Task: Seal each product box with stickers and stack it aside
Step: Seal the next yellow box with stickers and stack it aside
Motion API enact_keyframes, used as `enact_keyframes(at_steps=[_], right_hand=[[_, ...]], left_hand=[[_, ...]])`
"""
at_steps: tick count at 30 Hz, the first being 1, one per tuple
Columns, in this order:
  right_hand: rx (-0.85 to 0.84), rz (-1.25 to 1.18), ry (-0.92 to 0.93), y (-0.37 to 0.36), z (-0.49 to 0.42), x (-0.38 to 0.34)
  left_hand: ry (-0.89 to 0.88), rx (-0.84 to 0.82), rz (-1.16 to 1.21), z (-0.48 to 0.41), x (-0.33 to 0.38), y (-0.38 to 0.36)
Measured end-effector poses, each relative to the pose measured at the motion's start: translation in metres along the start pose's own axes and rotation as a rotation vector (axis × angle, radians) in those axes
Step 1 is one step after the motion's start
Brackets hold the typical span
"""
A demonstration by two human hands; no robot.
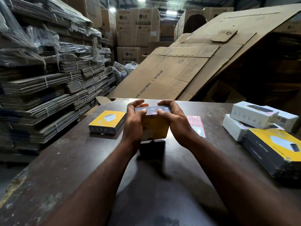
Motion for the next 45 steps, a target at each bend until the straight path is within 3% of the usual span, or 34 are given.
enact_keyframes(at_steps=[8,19,27,33,40,43,45], right_hand=[[0.010,-0.012,0.024,-0.003,0.001,-0.002],[-0.070,0.279,0.214,0.004,0.002,-0.015],[-0.152,0.152,0.119,0.012,-0.004,-0.007],[0.006,-0.077,0.042,0.023,-0.014,0.005],[0.144,-0.315,-0.131,0.037,-0.021,0.019],[0.180,-0.268,-0.107,0.041,-0.021,0.021],[0.209,-0.092,-0.043,0.042,-0.019,0.023]], left_hand=[[-0.145,-0.008,-0.151,0.000,0.004,0.004],[-0.022,-0.121,0.067,-0.006,0.002,0.002],[-0.200,-0.085,-0.199,-0.002,-0.001,0.002],[-0.160,-0.126,-0.212,-0.008,-0.011,0.003],[-0.033,-0.223,-0.384,-0.012,-0.039,0.001],[0.000,-0.258,-0.459,-0.013,-0.045,0.002],[0.018,-0.282,-0.490,-0.014,-0.047,0.004]])
Point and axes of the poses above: each hand's wrist, its own z-axis away from the middle knuckle, its own y-axis out of the back of the hand, x = y × z, the point moved 6 cm from there along -z, towards the middle knuckle, and after that the axes turned 9 degrees about x, right-handed, at the moved point
